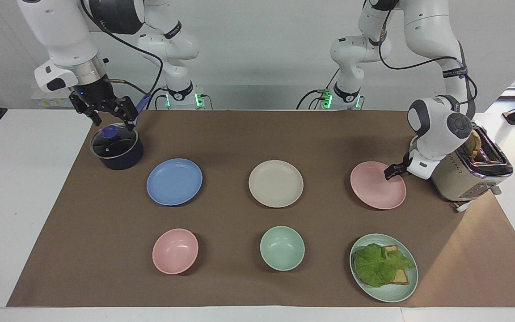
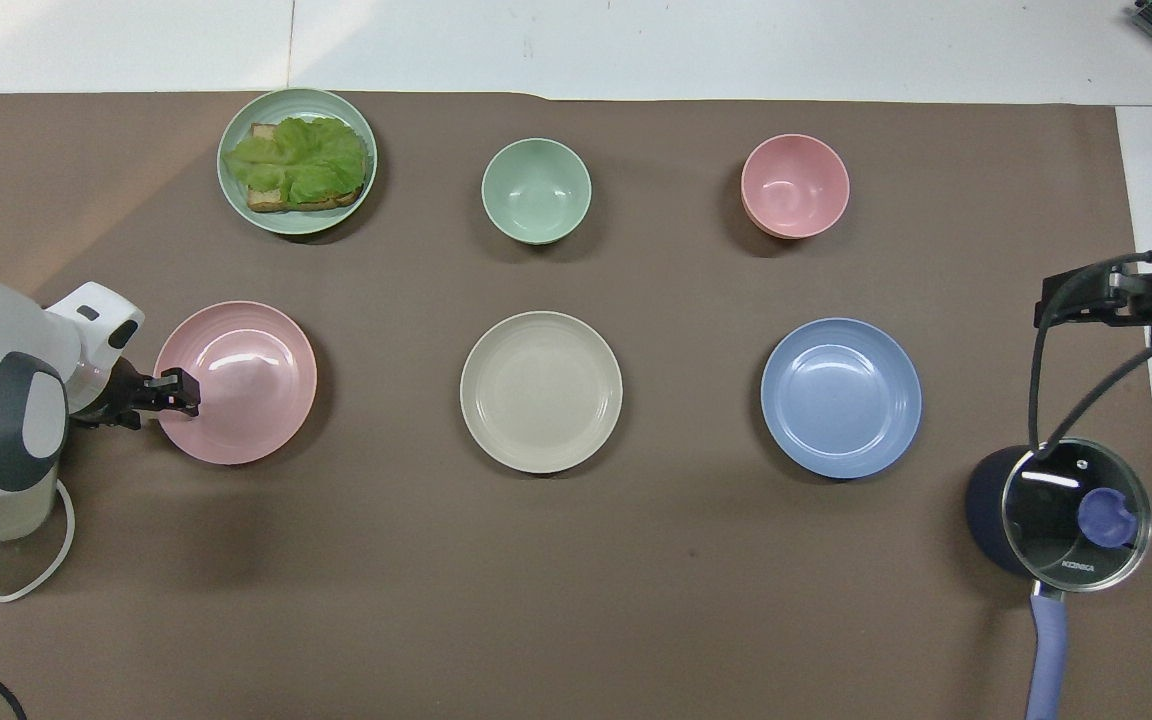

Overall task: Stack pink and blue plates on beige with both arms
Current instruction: 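Reach the left gripper to the rim of the pink plate and grasp it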

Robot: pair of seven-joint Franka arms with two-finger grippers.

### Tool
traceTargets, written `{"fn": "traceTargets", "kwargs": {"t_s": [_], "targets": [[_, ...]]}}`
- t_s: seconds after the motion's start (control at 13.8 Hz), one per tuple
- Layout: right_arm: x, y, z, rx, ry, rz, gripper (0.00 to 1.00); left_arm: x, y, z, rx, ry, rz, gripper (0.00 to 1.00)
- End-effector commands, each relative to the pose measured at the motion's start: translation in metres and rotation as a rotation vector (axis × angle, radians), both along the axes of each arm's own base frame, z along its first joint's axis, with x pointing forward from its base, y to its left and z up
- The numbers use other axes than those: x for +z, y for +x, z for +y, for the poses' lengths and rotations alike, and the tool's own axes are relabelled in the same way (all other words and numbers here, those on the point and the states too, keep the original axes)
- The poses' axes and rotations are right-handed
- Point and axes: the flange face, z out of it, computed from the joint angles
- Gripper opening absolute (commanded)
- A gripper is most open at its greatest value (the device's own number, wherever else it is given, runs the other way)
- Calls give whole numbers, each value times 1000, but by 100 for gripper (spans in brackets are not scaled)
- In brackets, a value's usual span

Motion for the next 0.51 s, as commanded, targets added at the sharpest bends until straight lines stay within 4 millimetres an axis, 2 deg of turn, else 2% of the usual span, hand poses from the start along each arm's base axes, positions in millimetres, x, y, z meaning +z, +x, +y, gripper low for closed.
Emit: {"fn": "traceTargets", "kwargs": {"t_s": [0.0,0.14,0.43], "targets": [[3,-3,-1,7,6,-4,100,1,3,-1,8,14,-11,0],[3,-3,-1,7,6,-4,100,7,8,-2,11,10,-5,0],[3,-3,-1,7,6,-4,100,46,20,-5,6,3,58,0]]}}
